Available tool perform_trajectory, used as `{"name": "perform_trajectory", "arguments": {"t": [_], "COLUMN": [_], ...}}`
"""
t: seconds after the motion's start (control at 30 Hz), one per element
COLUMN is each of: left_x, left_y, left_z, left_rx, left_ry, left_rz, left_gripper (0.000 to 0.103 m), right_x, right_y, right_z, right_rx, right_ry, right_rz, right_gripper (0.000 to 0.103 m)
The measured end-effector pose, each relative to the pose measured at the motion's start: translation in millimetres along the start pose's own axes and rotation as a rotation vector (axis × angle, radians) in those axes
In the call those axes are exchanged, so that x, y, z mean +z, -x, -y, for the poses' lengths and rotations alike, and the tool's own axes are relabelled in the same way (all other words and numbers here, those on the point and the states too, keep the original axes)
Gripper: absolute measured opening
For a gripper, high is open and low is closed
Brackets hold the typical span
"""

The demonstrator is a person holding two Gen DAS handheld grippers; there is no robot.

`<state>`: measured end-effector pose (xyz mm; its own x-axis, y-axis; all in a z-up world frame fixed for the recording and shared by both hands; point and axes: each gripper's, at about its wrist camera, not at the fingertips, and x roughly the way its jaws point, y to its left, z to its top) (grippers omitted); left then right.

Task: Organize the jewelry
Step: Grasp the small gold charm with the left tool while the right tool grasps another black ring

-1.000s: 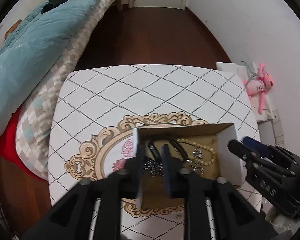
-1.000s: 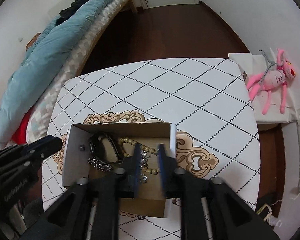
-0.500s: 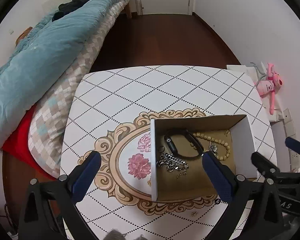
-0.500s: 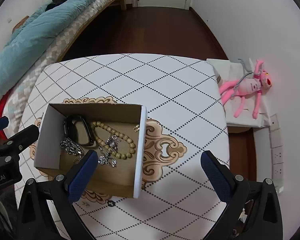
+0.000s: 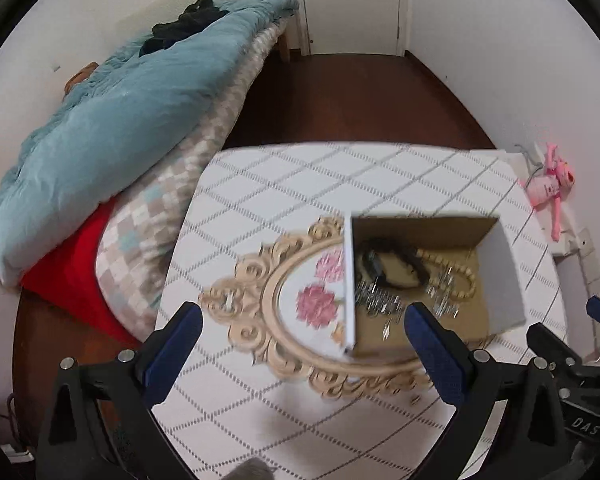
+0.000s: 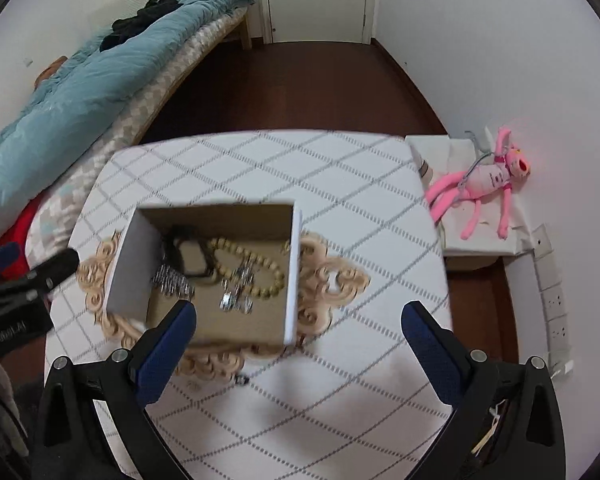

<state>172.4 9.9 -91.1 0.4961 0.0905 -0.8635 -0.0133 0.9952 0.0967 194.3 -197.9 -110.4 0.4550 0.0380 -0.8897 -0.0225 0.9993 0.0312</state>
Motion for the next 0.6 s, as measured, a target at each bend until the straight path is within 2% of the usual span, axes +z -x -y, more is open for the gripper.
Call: {"name": "perform_trajectory", "arguments": {"t": [0.13, 0.2, 0.23, 0.37, 0.47, 0.57, 0.6], "left_x": [-32.5, -44.5, -52.0, -75.3, -86.2, -90.6, -90.7], "left_y": [-22.9, -36.7, -44.2, -71.6, -80.6, -84.4, -84.3], "left_z": [2.5, 2.0, 1.7, 0.3, -2.9, -4.3, -4.6], "left_rx": [0.022, 0.024, 0.037, 0.079, 0.075, 0.075, 0.075], "left_ry": [-0.016, -0.013, -0.019, -0.038, -0.024, -0.027, -0.028], "left_rz": [-0.053, -0.088, -0.100, -0.159, -0.188, -0.189, -0.189], "left_gripper": [0.103, 0.103, 0.103, 0.103, 0.103, 0.103, 0.103], "right_x": [-35.8, -47.8, -53.7, -71.1, -76.1, -80.0, -81.5], "right_y": [-26.5, -41.7, -49.0, -70.3, -76.2, -80.8, -80.9], "right_z": [-8.6, -12.5, -14.2, -21.6, -28.5, -37.2, -40.0], "right_rx": [0.037, 0.046, 0.055, 0.075, 0.081, 0.077, 0.078], "right_ry": [-0.007, -0.002, -0.004, -0.006, 0.005, 0.030, 0.040], "right_rz": [-0.037, -0.064, -0.075, -0.100, -0.089, -0.081, -0.071], "right_gripper": [0.099, 0.084, 0.073, 0.060, 0.059, 0.047, 0.039]}}
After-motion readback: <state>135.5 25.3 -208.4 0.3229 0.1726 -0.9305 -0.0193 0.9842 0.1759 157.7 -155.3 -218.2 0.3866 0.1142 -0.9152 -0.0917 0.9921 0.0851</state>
